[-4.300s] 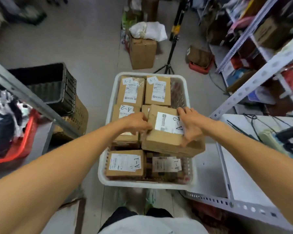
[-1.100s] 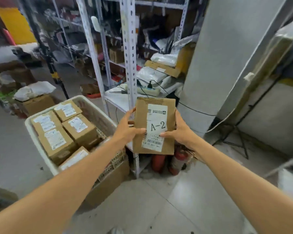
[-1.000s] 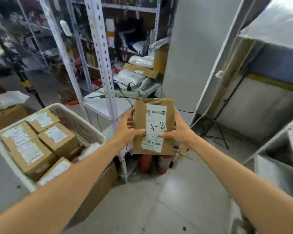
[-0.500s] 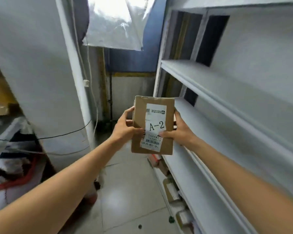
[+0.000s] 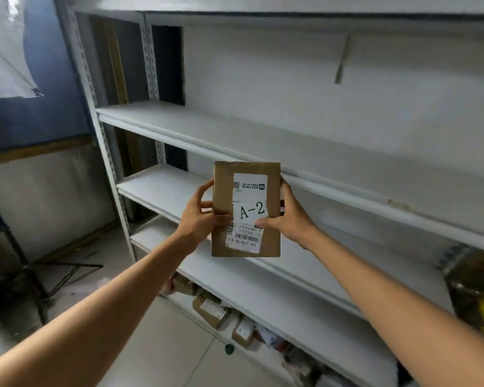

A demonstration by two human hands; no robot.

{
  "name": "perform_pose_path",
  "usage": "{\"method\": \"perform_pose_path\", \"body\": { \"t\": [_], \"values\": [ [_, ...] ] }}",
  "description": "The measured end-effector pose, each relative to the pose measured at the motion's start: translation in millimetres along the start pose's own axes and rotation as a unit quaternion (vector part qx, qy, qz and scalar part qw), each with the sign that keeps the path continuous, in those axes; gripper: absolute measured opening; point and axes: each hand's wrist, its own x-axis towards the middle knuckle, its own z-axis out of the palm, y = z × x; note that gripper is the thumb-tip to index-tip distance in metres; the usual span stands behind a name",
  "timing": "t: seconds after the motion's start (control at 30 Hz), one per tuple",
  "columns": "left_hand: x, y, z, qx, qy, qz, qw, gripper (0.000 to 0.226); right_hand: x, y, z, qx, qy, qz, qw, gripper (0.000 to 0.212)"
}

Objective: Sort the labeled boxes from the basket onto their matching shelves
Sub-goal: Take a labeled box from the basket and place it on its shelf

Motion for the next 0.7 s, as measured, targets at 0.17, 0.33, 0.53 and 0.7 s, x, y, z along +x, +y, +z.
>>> {"method": "perform_pose_path", "body": {
  "t": [0.17,0.33,0.53,0.7],
  "values": [
    [-5,-9,61,-0.016,-0.093,0.001,0.996,0.081,-58,29,-43,-0.002,0.120,0.058,0.991,0.109],
    [-8,-15,135,-0.012,-0.187,-0.007,0.982,0.079,-117,49,-95,-0.020,0.198,0.115,0.973,0.108],
    [-29,-45,220,0.031,-0.278,-0.016,0.960,0.086,-181,90,-140,-0.019,0.282,0.210,0.936,0.122],
    [-30,-70,266,0.057,-0.315,-0.041,0.947,0.084,-206,138,-154,-0.010,0.294,0.249,0.923,0.106]
  ]
}}
